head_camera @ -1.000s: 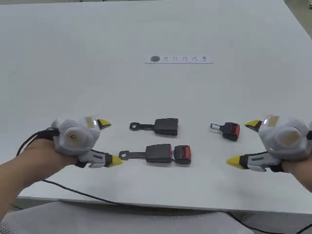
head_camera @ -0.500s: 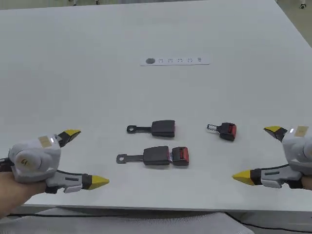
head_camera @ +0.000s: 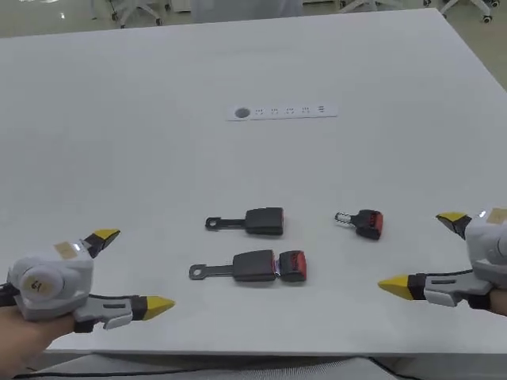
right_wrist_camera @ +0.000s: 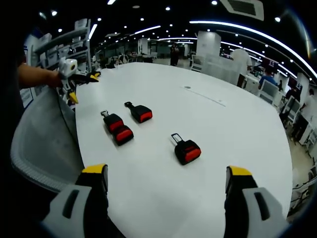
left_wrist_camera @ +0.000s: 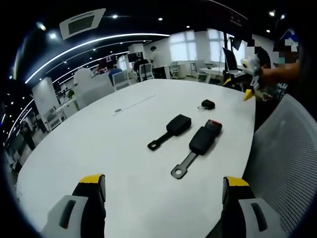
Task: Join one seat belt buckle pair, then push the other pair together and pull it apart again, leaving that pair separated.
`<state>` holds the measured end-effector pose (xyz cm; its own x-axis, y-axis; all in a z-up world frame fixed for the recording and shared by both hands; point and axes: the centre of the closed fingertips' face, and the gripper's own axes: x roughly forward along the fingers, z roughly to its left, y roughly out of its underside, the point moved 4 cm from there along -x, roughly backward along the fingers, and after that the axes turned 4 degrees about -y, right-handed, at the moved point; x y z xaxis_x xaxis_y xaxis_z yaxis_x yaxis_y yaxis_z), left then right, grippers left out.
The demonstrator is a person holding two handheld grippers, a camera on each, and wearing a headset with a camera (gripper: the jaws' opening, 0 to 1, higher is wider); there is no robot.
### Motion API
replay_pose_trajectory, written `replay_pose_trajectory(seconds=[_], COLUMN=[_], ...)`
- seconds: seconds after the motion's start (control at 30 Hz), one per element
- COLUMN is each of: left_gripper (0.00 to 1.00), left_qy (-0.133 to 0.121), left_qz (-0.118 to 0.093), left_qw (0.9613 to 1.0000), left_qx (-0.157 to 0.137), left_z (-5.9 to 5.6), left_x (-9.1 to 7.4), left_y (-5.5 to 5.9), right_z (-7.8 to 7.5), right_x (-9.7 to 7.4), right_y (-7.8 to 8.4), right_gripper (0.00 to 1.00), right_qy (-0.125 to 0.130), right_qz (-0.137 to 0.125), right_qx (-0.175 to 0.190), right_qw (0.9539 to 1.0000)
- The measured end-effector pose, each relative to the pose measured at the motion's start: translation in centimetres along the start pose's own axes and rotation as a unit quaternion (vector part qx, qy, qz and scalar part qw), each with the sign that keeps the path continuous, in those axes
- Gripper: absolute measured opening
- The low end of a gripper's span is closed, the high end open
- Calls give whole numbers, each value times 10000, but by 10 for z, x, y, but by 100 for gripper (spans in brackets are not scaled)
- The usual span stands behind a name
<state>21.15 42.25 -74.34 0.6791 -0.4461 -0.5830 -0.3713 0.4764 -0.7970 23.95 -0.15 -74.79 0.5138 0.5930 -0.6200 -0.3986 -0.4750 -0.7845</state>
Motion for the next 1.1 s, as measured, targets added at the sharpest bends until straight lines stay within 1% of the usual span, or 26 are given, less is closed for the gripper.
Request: replay_pose_trajectory(seconds=[0.03, 0.07, 0.1, 0.13, 0.17, 0.23, 0.27, 0.37, 0.43, 0.53, 0.6, 0.67, 0.87, 0.97, 1.03, 1.1], left_gripper=[100, 100, 100, 100, 100, 100, 99, 100, 100, 100, 100, 100, 100, 100, 100, 100], left_qy=[27, 31, 25, -8, -43, 70, 102, 180, 204, 172, 145, 148, 167, 185, 226, 192], left_qz=[9, 18, 4, -11, -38, -101, -69, -46, -39, -25, -3, 4, -8, 107, 123, 125], left_qw=[10000, 10000, 10000, 10000, 10000, 9999, 9999, 9998, 9998, 9998, 9999, 9999, 9999, 9997, 9996, 9996], left_qx=[23, 18, -10, -40, -42, 61, 1, -52, -33, -50, -53, -20, -26, 100, 147, 184], left_z=[-1, -1, -1, -1, -2, -7, -8, -11, -12, -9, -8, -9, -11, -13, -16, -14], left_x=[1, 1, 1, 2, 2, 2, 2, 3, 4, 4, 4, 3, 3, 4, 4, 4], left_y=[1, 1, 2, 2, 1, 0, 2, 5, 5, 7, 8, 9, 9, 13, 14, 13], right_z=[0, 1, 5, 6, 6, 7, 8, 12, 14, 17, 18, 20, 21, 21, 20, 20], right_x=[0, -1, -1, -1, -2, -2, -2, 0, 0, -1, -2, -2, -4, -4, -5, -5], right_y=[0, -1, -2, -4, -6, -5, -4, 1, 4, 7, 7, 6, 5, 8, 9, 9], right_gripper=[100, 100, 100, 100, 100, 100, 100, 100, 100, 100, 100, 100, 100, 100, 100, 100], right_qy=[-9, -60, -210, -257, -276, -262, -265, -289, -309, -311, -316, -343, -280, -236, -200, -169], right_qz=[10, -11, -108, -180, -269, -225, -202, -76, -21, 92, 95, 35, -8, 39, 43, 40], right_qx=[-17, 47, 307, 420, 446, 393, 342, 249, 217, 148, 159, 233, 178, 209, 233, 251], right_qw=[10000, 10000, 9992, 9986, 9983, 9986, 9989, 9992, 9993, 9994, 9993, 9991, 9995, 9995, 9995, 9995])
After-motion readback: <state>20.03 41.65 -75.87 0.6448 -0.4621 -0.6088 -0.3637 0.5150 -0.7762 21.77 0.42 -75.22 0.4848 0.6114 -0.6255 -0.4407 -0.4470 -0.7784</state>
